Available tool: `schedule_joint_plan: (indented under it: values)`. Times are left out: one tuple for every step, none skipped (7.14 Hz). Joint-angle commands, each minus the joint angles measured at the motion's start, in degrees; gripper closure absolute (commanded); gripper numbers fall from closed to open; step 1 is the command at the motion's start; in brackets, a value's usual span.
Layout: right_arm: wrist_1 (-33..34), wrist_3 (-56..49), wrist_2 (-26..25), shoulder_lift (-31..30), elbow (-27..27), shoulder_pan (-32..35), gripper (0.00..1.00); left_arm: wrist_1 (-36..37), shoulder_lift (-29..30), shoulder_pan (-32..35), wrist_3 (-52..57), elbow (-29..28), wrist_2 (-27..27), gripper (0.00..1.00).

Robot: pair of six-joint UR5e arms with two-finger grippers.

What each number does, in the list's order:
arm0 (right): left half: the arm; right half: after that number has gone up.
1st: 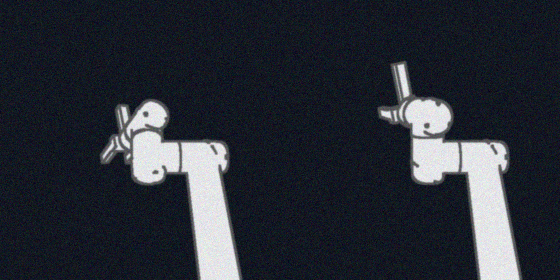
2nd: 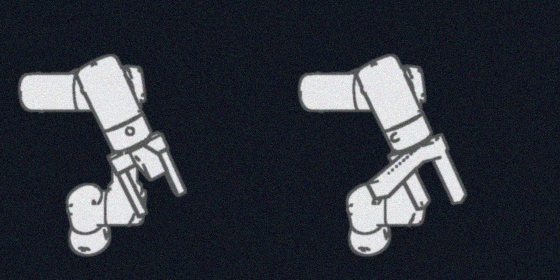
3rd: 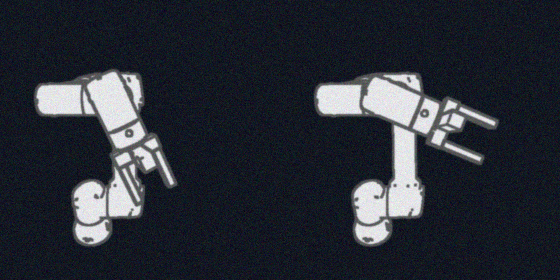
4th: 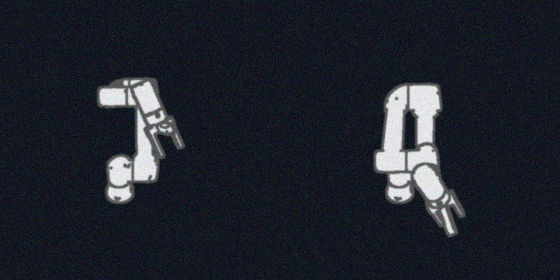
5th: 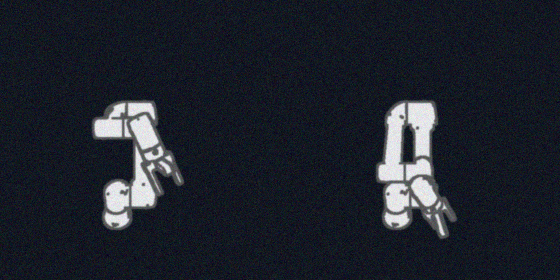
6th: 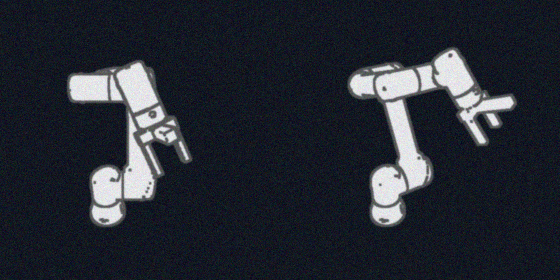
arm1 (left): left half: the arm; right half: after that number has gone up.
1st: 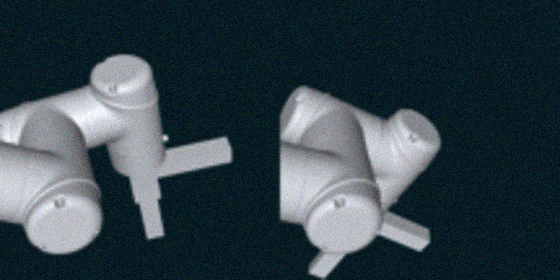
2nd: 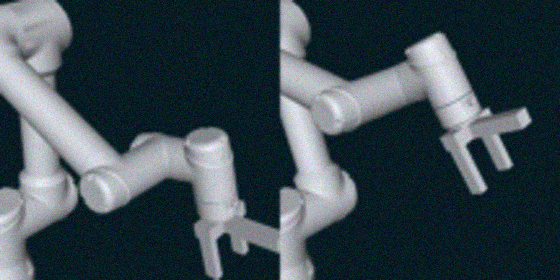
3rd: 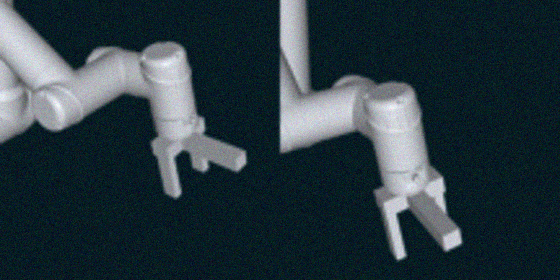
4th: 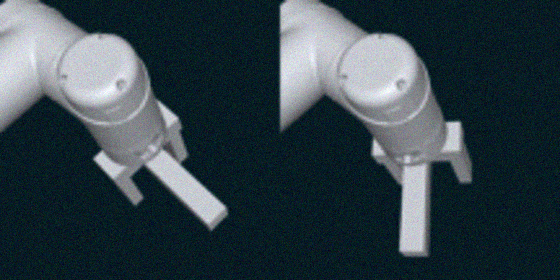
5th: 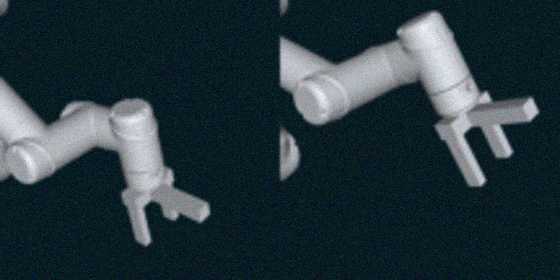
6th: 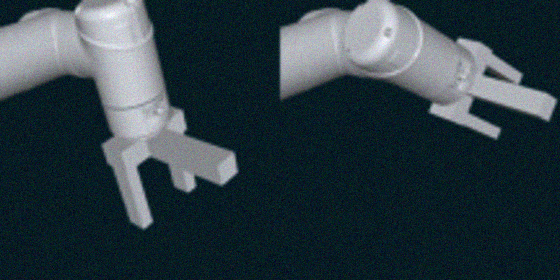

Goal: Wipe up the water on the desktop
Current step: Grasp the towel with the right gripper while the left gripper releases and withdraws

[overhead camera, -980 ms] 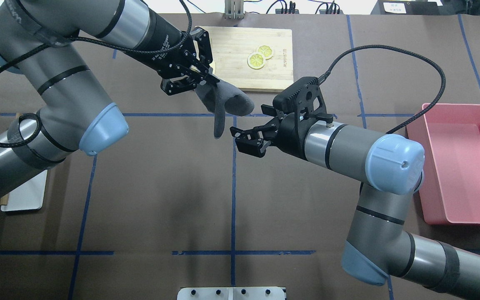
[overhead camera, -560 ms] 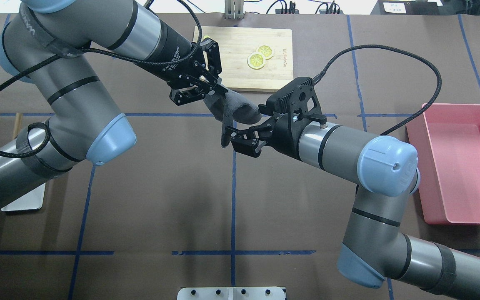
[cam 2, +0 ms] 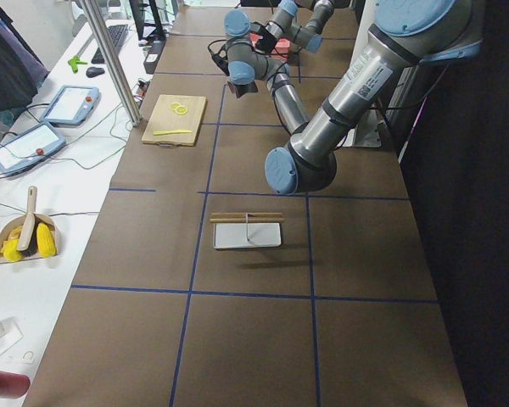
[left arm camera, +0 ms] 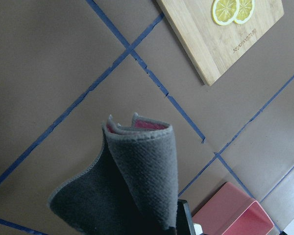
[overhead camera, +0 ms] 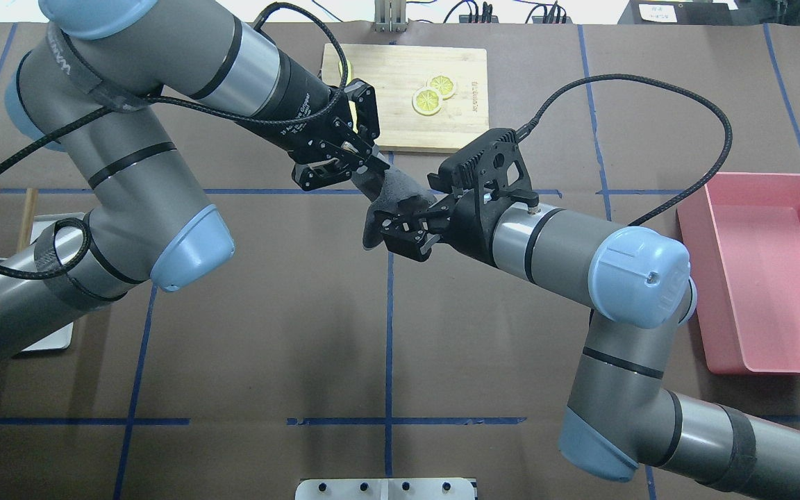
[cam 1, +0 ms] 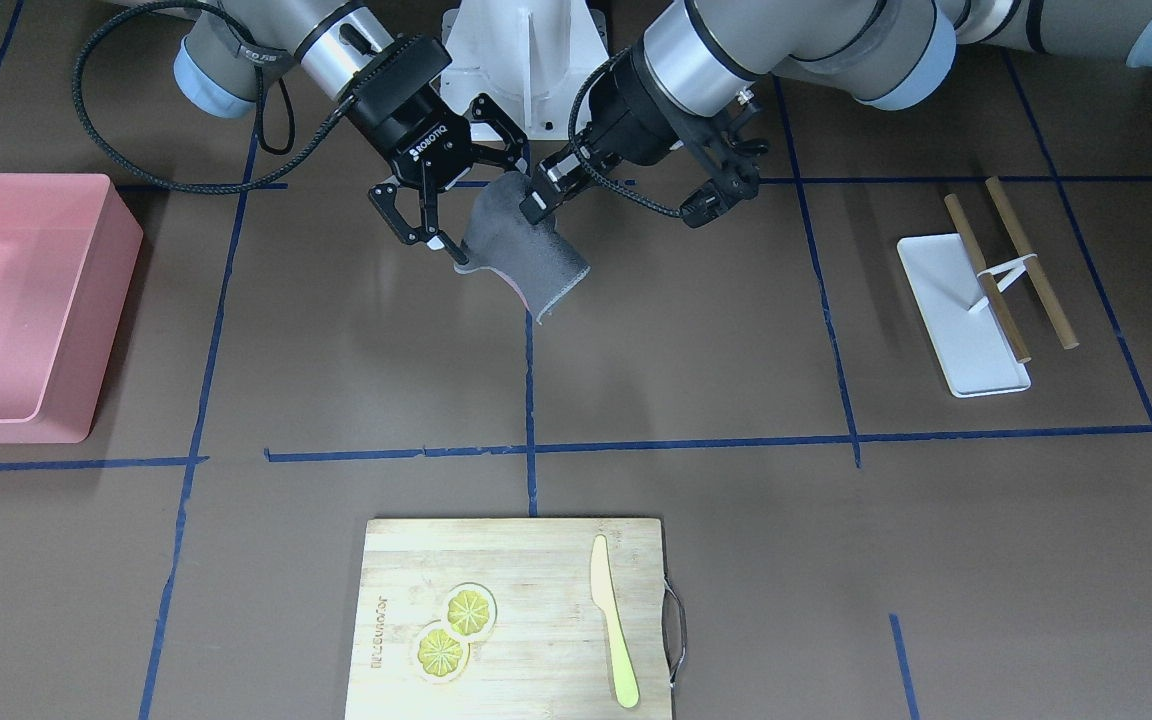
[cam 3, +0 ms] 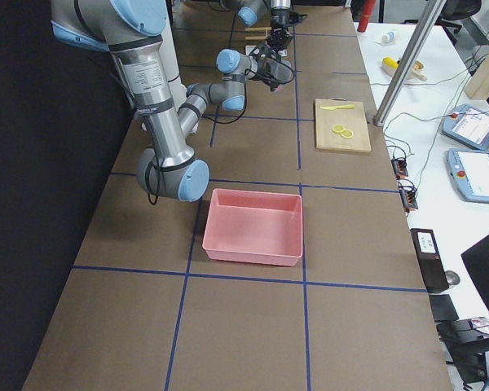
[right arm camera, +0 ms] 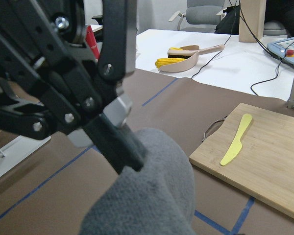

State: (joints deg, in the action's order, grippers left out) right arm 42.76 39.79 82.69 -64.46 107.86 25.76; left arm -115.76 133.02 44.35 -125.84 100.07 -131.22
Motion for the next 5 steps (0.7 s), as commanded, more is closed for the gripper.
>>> schedule_joint_plan:
  values:
    - [0.0,0.6,0.1,0.0,0.1,-0.1,0.77,0.0,-0.1,-0.1,0.1,0.0,0.0,1.0]
    - [0.0,0.6,0.2,-0.1,0.1,-0.2,0.99,0.0,-0.2,-0.1,0.2,0.0,-0.1,1.0]
    - [0.0,0.6,0.1,-0.1,0.1,-0.4,1.0,0.0,-0.2,-0.1,0.2,0.0,0.0,1.0]
    - [0.0,0.6,0.1,-0.1,0.4,-0.6,1.0,0.0,-0.2,-0.1,0.1,0.0,-0.1,1.0]
    - [0.0,0.6,0.1,-0.1,0.5,-0.7,1.0,-0.1,-0.1,-0.1,0.1,0.0,-0.1,0.95]
